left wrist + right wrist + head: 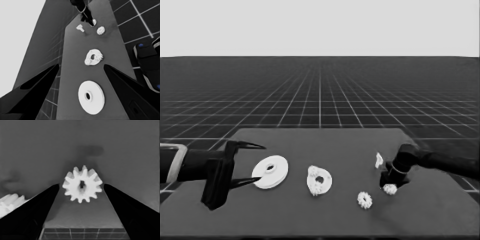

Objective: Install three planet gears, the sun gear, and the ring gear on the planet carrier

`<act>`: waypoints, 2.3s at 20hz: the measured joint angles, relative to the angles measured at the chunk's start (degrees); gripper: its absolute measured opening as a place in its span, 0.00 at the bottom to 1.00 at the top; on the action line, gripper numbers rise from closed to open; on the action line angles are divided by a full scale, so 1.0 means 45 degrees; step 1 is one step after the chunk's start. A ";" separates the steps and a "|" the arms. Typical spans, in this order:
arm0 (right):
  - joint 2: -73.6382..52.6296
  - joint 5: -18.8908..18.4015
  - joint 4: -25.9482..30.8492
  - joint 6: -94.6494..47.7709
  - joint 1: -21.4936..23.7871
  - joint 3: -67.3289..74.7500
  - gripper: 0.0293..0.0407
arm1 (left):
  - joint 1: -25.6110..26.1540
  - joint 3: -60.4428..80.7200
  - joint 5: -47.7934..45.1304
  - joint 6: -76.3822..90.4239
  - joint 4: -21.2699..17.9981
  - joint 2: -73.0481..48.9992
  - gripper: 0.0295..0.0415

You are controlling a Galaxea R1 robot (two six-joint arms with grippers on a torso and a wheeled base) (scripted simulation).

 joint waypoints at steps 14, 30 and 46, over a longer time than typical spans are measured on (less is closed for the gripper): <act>0.0164 0.0239 -0.0192 -0.0077 -0.0271 -0.0325 0.17 | 0.0000 0.0000 0.0000 0.0000 0.0000 0.0000 0.75; 0.7732 -0.2721 0.1557 0.6068 0.2683 -0.1384 0.17 | 0.0000 0.0000 0.0000 0.0000 0.0000 0.0000 0.75; 0.9769 -0.1837 -0.0129 0.4624 0.0766 -0.4951 0.16 | 0.0000 0.0000 0.0000 0.0000 0.0000 0.0000 0.75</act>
